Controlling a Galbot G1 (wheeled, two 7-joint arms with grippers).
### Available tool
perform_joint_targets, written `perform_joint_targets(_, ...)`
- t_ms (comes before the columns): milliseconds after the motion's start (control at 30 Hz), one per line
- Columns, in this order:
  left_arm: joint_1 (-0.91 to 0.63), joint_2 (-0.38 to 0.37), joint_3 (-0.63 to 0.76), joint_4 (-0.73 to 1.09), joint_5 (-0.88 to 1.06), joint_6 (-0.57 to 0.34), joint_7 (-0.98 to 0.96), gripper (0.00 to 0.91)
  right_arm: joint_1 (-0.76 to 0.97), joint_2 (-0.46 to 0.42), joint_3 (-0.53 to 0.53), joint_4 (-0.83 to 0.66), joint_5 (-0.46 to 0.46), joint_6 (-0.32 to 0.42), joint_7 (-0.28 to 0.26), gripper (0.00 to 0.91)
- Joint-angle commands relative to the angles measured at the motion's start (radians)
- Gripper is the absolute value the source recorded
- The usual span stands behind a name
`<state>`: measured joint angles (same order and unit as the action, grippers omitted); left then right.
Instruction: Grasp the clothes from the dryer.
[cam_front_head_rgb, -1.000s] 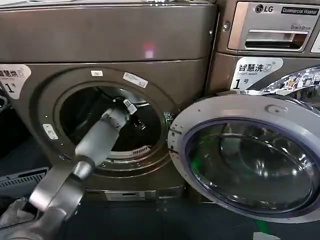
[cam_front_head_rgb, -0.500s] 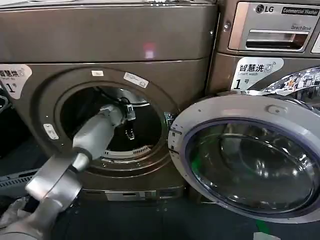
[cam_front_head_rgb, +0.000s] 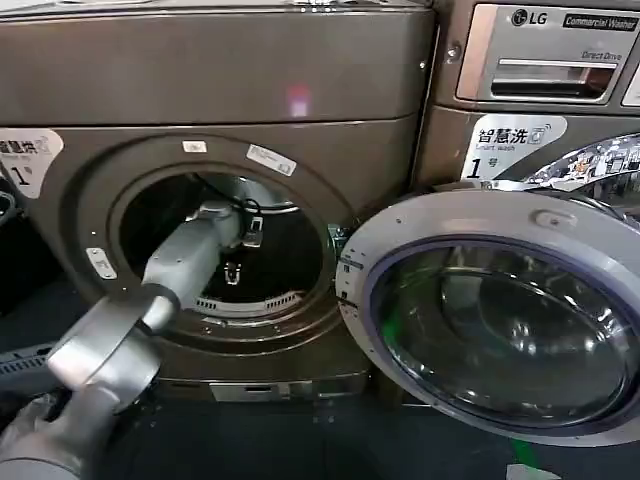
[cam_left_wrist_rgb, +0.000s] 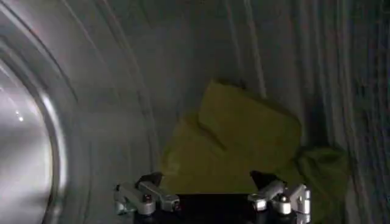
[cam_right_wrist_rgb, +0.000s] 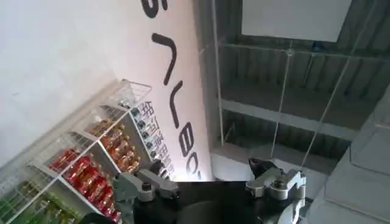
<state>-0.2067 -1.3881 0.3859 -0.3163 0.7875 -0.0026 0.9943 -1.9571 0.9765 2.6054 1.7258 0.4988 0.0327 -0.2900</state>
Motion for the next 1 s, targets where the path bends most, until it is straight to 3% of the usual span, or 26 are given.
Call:
perform_joint_targets(33, -0.014, 0.000, 0.053, 0.031, 0.098, -0.021, 0.048, 0.907, -0.001, -0.003, 0.000, -0.004, -0.012, 0.005, -0.001, 0.907)
perform_joint_targets(400, 0.005, 0.000, 0.081, 0.041, 0.093, -0.018, 0.056, 0.907, 0.002, -0.016, -0.004, -0.007, -0.014, 0.007, 0.000, 0.907)
perform_joint_targets(467, 0.007, 0.001, 0.082, 0.047, 0.091, -0.018, 0.056, 0.830, 0.004, -0.017, -0.007, -0.006, -0.014, 0.008, 0.000, 0.907)
perform_joint_targets(533, 0.009, 0.000, 0.081, 0.050, 0.089, -0.018, 0.056, 0.648, 0.007, -0.018, -0.008, -0.005, -0.015, 0.008, 0.000, 0.907)
perform_joint_targets(567, 0.011, 0.000, 0.081, 0.051, 0.087, -0.018, 0.057, 0.603, 0.007, -0.018, -0.008, -0.005, -0.015, 0.008, 0.000, 0.907)
perform_joint_targets(733, 0.022, -0.004, 0.079, 0.059, 0.079, -0.015, 0.058, 0.444, 0.007, -0.015, -0.006, -0.006, -0.016, 0.012, -0.001, 0.907)
perform_joint_targets(900, 0.032, -0.006, 0.078, 0.066, 0.074, -0.013, 0.060, 0.341, 0.006, -0.013, -0.005, -0.006, -0.016, 0.014, -0.002, 0.907)
perform_joint_targets(1000, 0.033, -0.007, 0.078, 0.064, 0.069, -0.013, 0.060, 0.137, 0.006, -0.011, -0.006, -0.006, -0.016, 0.014, -0.003, 0.907)
